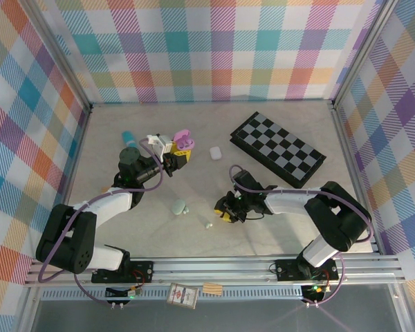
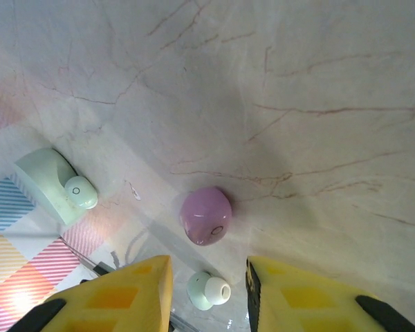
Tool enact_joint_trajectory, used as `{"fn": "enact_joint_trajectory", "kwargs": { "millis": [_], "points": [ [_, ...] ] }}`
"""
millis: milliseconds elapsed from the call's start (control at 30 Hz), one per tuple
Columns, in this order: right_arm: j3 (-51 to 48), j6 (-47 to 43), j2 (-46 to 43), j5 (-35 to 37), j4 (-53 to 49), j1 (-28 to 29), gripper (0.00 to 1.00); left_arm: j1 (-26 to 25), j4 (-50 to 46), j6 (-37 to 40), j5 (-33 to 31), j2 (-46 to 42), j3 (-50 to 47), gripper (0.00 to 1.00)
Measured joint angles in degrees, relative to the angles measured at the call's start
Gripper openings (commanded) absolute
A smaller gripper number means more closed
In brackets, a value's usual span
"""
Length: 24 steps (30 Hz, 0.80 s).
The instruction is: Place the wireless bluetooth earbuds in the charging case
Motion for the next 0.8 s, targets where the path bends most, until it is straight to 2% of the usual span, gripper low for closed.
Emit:
{"fn": "enact_joint_trajectory", "kwargs": {
  "millis": [800],
  "points": [
    [2.1,-0.2,2.7,1.7,1.4,-1.1,0.32,0.0,0.0,0.0,0.9,0.0,0.0,0.29]
  ]
}}
